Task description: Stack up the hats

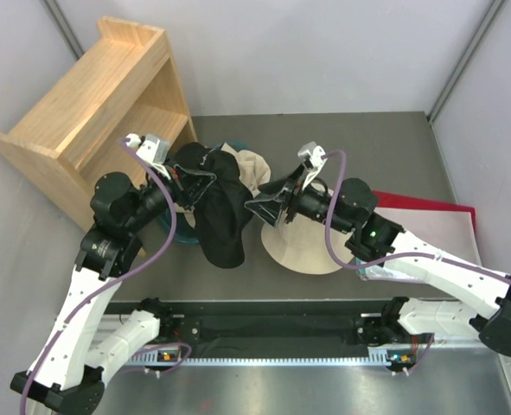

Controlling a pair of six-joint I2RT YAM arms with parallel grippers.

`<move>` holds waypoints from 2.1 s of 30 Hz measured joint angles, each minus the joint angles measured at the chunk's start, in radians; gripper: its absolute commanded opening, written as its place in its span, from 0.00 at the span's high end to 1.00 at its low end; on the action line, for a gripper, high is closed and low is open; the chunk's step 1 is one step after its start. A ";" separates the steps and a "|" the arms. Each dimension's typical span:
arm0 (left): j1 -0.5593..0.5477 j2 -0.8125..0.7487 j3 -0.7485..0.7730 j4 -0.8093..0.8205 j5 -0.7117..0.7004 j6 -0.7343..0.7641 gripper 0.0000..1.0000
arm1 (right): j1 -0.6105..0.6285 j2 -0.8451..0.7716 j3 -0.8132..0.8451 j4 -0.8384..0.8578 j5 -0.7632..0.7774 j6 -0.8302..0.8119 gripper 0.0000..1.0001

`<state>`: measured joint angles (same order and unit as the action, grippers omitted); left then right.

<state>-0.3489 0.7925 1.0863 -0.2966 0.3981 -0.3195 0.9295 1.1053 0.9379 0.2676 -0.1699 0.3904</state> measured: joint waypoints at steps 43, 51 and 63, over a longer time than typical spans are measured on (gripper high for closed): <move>-0.367 0.471 0.287 0.189 0.014 -0.016 1.00 | 0.020 -0.319 0.237 -0.554 0.553 -0.357 1.00; -0.376 0.499 0.241 0.244 0.036 -0.033 1.00 | 0.024 -0.336 0.192 -0.581 0.646 -0.365 1.00; -0.377 0.532 0.174 0.262 0.038 -0.039 1.00 | 0.026 -0.340 0.135 -0.632 0.694 -0.359 1.00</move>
<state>-0.7258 1.3247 1.2602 -0.0345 0.4358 -0.3580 0.9550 0.7658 1.0729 -0.3641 0.5240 0.0315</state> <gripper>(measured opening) 0.021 0.017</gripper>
